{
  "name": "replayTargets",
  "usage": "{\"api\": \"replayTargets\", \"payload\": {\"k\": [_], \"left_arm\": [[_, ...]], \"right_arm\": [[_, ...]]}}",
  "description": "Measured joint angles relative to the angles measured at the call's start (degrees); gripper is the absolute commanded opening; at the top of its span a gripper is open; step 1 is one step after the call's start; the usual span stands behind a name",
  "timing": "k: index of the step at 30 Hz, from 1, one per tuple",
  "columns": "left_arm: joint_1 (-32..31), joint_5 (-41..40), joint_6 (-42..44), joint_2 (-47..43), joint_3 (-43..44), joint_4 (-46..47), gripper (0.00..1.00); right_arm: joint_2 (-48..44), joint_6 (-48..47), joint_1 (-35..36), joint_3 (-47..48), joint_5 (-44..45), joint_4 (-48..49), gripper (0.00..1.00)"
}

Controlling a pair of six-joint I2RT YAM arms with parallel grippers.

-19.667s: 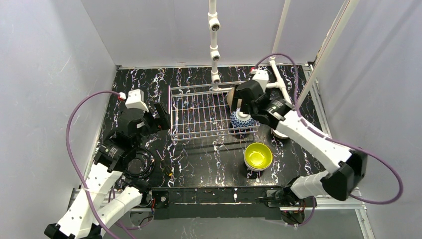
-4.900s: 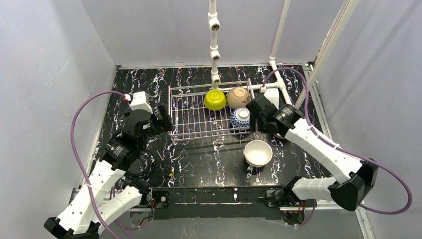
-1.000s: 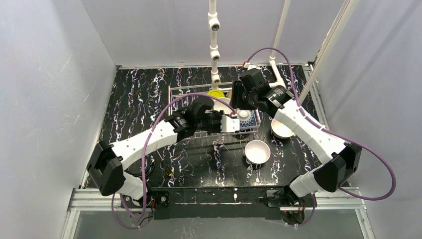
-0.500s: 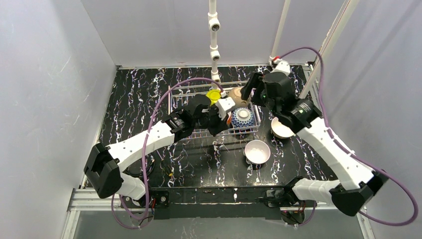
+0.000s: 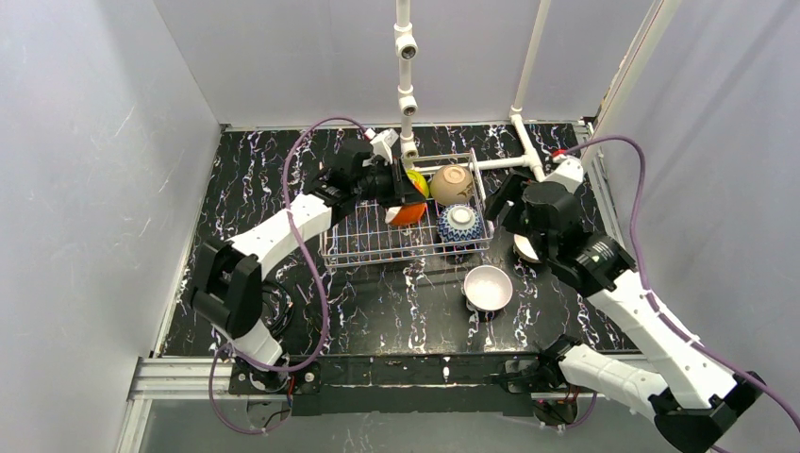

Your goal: Load the bowls into the dish rack

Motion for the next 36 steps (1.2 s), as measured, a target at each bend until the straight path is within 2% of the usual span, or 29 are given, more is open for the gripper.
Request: {"api": "replayTargets", "payload": {"k": [6, 15, 29, 36], "left_arm": [[0.66, 1.95, -12.46, 3.63, 1.07, 1.95, 0.00], [-0.02, 2.27, -27.19, 3.65, -3.91, 16.48, 0.00], [-1.49, 2.21, -34.07, 11.13, -4.70, 24.79, 0.00], [-1.46, 1.86, -37.24, 12.48, -8.57, 27.98, 0.00]], "right_arm": [[-5.14, 1.86, 0.00, -1.73, 2.14, -1.01, 0.87], [-6.60, 4.07, 0.00, -3.65, 3.63, -1.95, 0.86], [-10.47, 8.22, 0.00, -6.43, 4.07, -4.96, 0.86], [-10.73, 8.59, 0.00, -6.43, 4.04, -6.05, 0.86]]}}
